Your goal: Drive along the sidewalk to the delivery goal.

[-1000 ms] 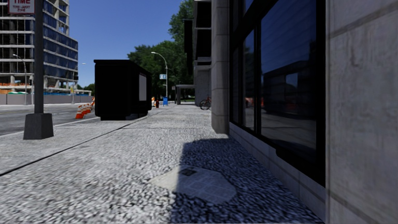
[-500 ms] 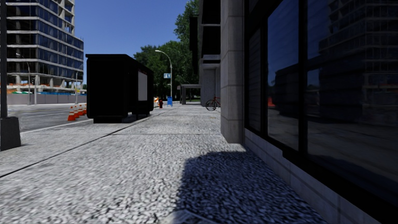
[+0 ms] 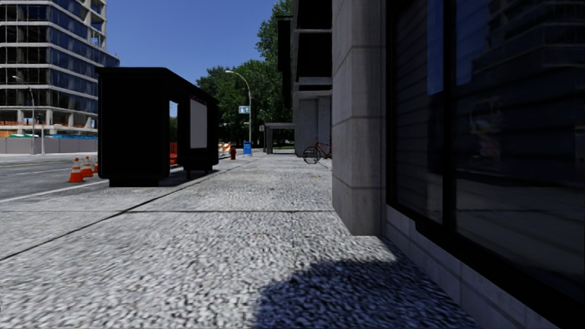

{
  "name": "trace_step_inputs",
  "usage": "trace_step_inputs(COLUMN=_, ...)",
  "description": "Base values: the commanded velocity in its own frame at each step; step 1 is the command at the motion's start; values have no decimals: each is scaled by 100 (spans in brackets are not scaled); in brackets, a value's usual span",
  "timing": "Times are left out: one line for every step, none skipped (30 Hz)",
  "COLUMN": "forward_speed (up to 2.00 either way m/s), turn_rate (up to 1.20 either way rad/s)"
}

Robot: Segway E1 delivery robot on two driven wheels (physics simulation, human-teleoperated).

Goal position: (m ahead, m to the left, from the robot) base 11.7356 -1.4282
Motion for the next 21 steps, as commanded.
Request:
trace_step_inputs(forward_speed=200, turn_rate=0)
trace_step_inputs(forward_speed=200, turn_rate=0)
trace_step_inputs(forward_speed=200, turn_rate=0)
trace_step_inputs(forward_speed=200, turn_rate=0)
trace_step_inputs(forward_speed=200, turn_rate=0)
trace_step_inputs(forward_speed=200, turn_rate=0)
trace_step_inputs(forward_speed=200, turn_rate=0)
trace_step_inputs(forward_speed=200, turn_rate=0)
trace_step_inputs(forward_speed=200, turn_rate=0)
trace_step_inputs(forward_speed=200, turn_rate=0)
trace_step_inputs(forward_speed=200, turn_rate=0)
trace_step_inputs(forward_speed=200, turn_rate=0)
trace_step_inputs(forward_speed=200, turn_rate=0)
trace_step_inputs(forward_speed=200, turn_rate=0)
trace_step_inputs(forward_speed=200, turn_rate=0)
trace_step_inputs(forward_speed=200, turn_rate=0)
trace_step_inputs(forward_speed=200, turn_rate=0)
trace_step_inputs(forward_speed=200, turn_rate=0)
trace_step_inputs(forward_speed=200, turn_rate=0)
trace_step_inputs(forward_speed=200, turn_rate=0)
trace_step_inputs(forward_speed=200, turn_rate=0)
